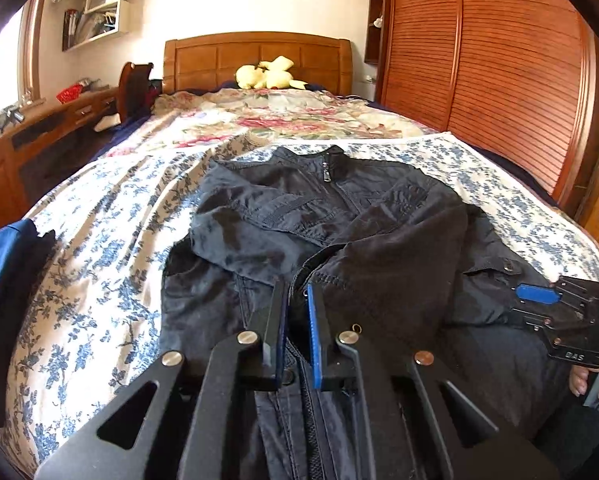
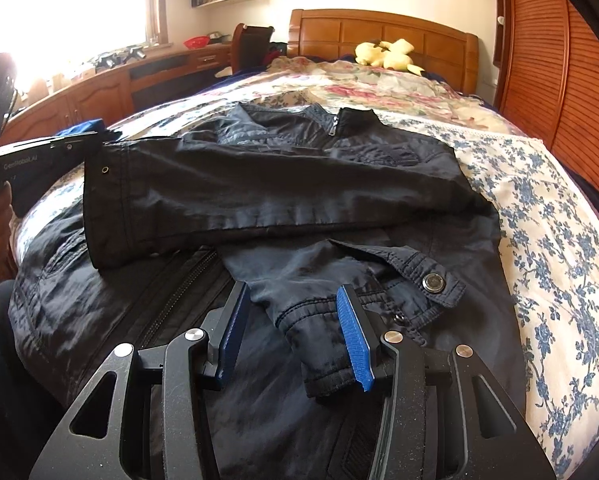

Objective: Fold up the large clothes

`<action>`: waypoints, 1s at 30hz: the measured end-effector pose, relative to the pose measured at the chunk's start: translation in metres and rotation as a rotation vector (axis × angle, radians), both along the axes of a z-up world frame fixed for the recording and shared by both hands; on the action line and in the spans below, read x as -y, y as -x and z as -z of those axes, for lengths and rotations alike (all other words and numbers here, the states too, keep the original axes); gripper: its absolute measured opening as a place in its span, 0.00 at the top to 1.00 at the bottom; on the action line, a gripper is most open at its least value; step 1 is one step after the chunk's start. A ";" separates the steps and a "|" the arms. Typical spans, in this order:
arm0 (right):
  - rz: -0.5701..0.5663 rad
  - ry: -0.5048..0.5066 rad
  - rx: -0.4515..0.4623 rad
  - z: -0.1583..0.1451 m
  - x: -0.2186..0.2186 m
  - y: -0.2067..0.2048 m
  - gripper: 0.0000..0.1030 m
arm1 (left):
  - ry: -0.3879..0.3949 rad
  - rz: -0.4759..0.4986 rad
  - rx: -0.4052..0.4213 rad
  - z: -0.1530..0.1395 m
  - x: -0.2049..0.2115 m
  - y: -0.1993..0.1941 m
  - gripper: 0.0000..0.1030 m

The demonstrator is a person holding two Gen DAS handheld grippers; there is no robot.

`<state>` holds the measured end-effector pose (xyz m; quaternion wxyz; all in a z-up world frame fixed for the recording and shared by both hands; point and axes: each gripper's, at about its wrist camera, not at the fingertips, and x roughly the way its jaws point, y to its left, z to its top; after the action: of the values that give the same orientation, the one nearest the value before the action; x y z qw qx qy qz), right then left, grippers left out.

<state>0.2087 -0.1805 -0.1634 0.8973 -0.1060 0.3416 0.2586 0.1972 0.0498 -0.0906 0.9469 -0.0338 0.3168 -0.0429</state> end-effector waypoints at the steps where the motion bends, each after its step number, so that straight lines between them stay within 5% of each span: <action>1: 0.000 -0.002 -0.002 0.000 0.000 0.000 0.56 | -0.007 -0.003 0.008 -0.001 -0.001 0.003 0.92; 5: 0.001 0.000 -0.009 0.003 -0.001 -0.003 0.56 | 0.002 0.009 0.012 0.000 -0.007 0.016 0.76; 11: -0.001 0.001 -0.012 0.003 -0.004 -0.004 0.56 | -0.022 0.002 0.004 0.007 -0.015 0.038 0.67; 30: -0.062 0.012 -0.023 0.011 -0.048 -0.010 0.56 | -0.038 -0.039 -0.053 0.038 -0.050 0.080 0.65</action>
<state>0.2189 -0.1327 -0.1743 0.8842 -0.1187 0.3502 0.2855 0.1170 0.0993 -0.1284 0.9393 -0.0232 0.3419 -0.0175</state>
